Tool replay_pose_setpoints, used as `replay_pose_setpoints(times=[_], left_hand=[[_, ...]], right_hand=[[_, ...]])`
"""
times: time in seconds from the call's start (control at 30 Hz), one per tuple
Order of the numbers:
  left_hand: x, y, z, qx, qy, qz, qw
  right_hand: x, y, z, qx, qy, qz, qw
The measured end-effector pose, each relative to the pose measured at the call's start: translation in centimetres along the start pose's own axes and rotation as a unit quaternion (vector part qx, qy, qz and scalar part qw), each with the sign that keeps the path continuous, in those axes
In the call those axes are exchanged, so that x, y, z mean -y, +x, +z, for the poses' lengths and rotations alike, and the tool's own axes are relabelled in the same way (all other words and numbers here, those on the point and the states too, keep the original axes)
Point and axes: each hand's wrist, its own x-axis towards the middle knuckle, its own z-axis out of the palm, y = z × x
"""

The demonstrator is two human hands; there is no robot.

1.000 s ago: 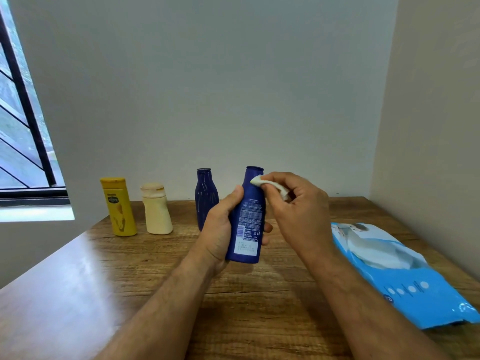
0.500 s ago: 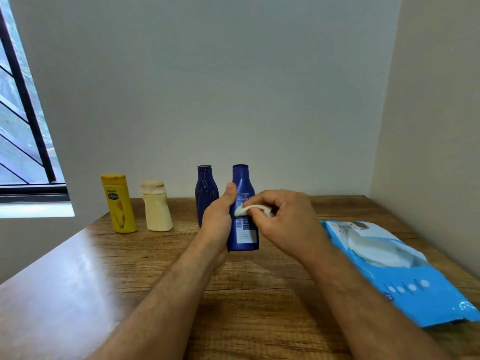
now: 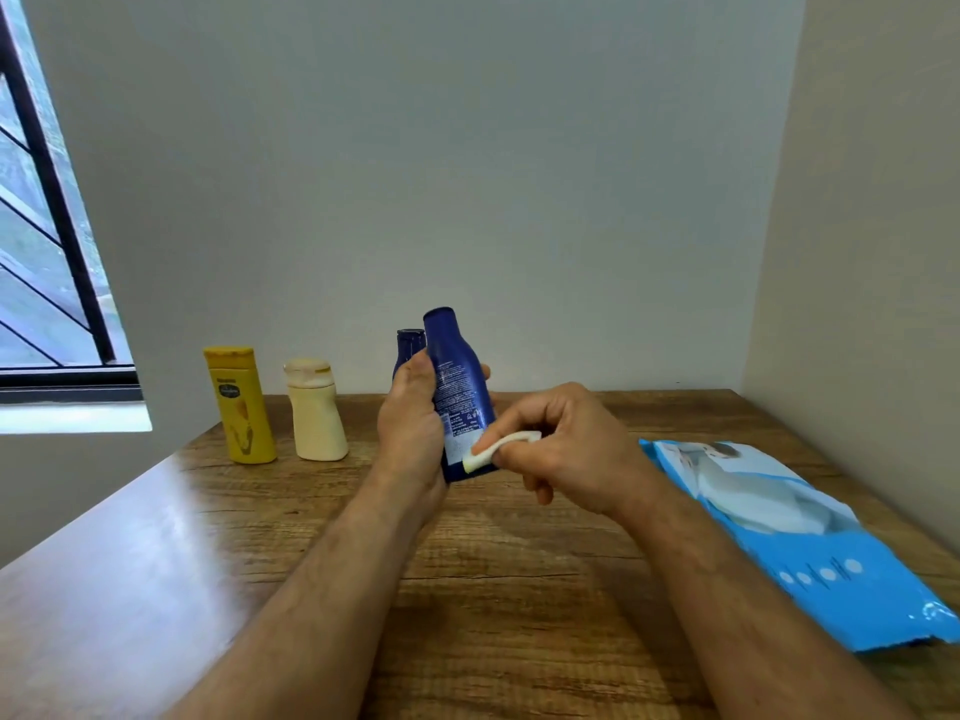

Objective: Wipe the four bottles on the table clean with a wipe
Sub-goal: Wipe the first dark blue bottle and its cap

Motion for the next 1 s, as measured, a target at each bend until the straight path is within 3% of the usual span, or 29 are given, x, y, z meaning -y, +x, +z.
replay_pose_setpoints(times=[0.1, 0.2, 0.33, 0.6, 0.83, 1.0], left_hand=[[0.2, -0.3, 0.0, 0.009, -0.011, -0.021, 1.0], [0.2, -1.2, 0.2, 0.066, -0.03, -0.058, 0.996], [0.2, -1.8, 0.3, 0.129, -0.01, -0.082, 0.988], [-0.1, -1.2, 0.3, 0.122, -0.108, -0.089, 0.983], [0.4, -1.8, 1.4, 0.101, -0.018, -0.074, 0.992], [0.5, -1.5, 0.8, 0.108, -0.115, -0.117, 0.981]], right_hand=[[-0.1, 0.2, 0.0, -0.05, 0.034, -0.002, 0.998], [-0.3, 0.7, 0.2, -0.138, 0.078, -0.019, 0.987], [-0.4, 0.8, -0.1, -0.185, 0.087, -0.022, 0.979], [-0.7, 0.8, -0.6, -0.177, 0.068, -0.012, 0.982], [-1.5, 1.3, -0.7, -0.26, 0.062, 0.033, 0.963], [-2.1, 1.5, -0.7, -0.311, 0.041, 0.035, 0.949]])
